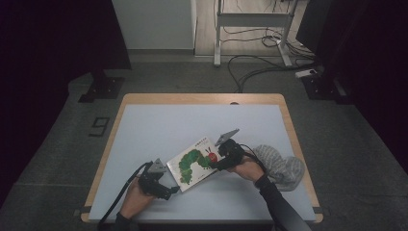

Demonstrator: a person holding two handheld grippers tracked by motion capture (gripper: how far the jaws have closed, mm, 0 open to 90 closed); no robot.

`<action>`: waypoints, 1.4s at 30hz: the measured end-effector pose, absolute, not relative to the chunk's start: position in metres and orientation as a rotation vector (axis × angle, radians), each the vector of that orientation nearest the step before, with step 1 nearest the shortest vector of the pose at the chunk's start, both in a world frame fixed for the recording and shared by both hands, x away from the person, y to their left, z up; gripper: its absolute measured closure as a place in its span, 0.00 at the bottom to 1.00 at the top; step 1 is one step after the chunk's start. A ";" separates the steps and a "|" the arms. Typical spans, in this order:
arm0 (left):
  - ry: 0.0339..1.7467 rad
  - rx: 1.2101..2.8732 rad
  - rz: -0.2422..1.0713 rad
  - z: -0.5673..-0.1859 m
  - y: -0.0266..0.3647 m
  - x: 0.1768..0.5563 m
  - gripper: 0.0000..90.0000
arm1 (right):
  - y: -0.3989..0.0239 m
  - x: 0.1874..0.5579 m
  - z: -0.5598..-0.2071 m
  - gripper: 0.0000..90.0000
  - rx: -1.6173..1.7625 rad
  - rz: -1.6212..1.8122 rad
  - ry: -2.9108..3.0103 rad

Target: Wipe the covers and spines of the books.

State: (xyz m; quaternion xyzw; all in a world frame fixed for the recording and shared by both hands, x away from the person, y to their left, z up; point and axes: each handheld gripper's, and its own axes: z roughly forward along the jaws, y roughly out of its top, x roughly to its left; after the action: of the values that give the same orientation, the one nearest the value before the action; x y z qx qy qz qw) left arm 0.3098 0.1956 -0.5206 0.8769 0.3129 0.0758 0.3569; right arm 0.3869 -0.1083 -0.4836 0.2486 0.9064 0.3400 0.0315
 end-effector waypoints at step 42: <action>0.744 2.271 0.188 -0.501 0.176 0.321 0.17 | -0.131 0.357 -0.497 0.46 0.745 0.997 2.730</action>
State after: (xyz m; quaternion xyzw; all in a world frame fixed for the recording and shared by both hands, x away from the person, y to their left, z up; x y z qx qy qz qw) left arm 0.3210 0.1762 -0.5012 0.8824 0.2891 0.0730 0.3638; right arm 0.3574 -0.1313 -0.4968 0.2477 0.9076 0.3315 0.0705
